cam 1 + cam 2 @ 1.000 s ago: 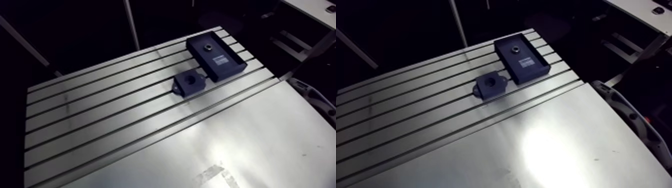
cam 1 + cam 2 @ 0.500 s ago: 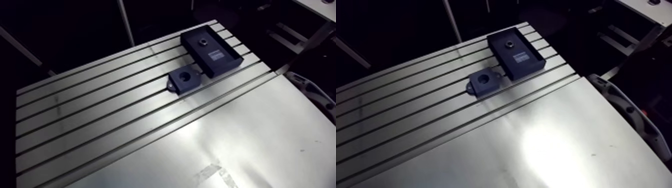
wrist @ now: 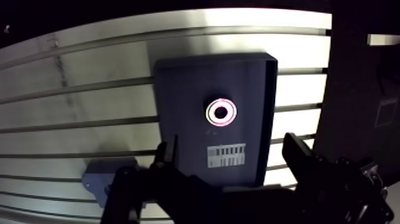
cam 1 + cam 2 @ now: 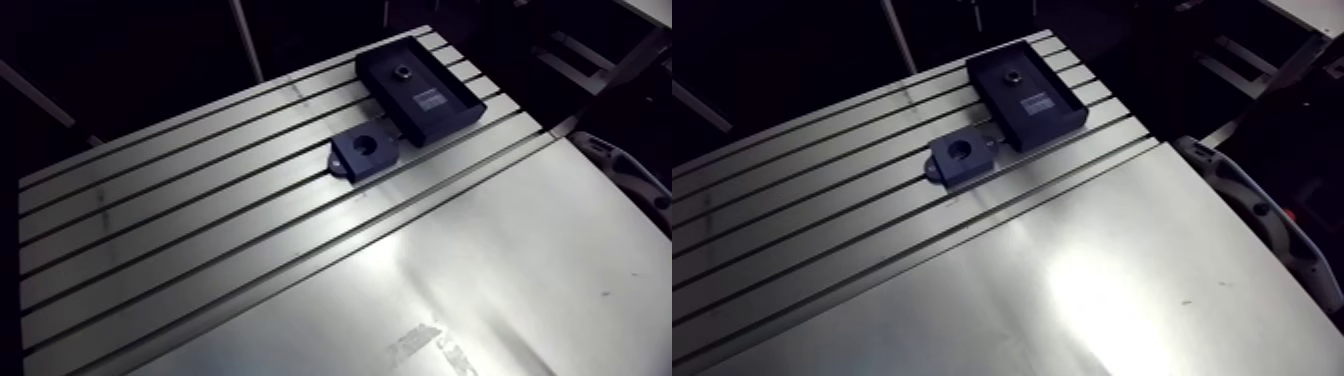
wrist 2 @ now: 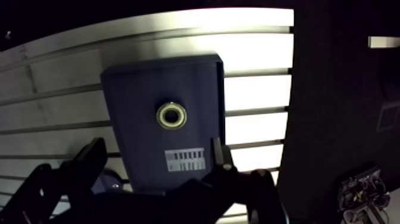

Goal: Pick up the bearing and press it into the housing until flush.

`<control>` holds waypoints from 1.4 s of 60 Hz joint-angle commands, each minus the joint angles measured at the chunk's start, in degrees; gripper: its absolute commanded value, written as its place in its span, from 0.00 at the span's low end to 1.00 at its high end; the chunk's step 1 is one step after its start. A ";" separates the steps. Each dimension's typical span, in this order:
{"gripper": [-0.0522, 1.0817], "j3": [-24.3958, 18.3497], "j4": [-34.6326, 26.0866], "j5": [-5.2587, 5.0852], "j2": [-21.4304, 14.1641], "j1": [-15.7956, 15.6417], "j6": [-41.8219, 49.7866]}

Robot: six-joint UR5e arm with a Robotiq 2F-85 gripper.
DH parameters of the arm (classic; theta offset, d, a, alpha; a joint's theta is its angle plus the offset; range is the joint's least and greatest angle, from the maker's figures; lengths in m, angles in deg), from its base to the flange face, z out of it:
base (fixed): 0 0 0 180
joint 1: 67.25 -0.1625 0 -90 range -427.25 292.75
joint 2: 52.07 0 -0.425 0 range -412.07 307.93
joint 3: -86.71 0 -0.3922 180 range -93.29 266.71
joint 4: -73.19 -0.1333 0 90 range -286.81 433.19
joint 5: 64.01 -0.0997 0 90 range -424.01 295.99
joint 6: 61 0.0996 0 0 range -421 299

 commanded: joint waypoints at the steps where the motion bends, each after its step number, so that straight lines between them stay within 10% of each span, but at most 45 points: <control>1: 0.12 0.78 0.78 0.02 0.15 0.16 -0.03; 84: 0.31 5.10 7.89 -0.08 2.61 0.96 -0.28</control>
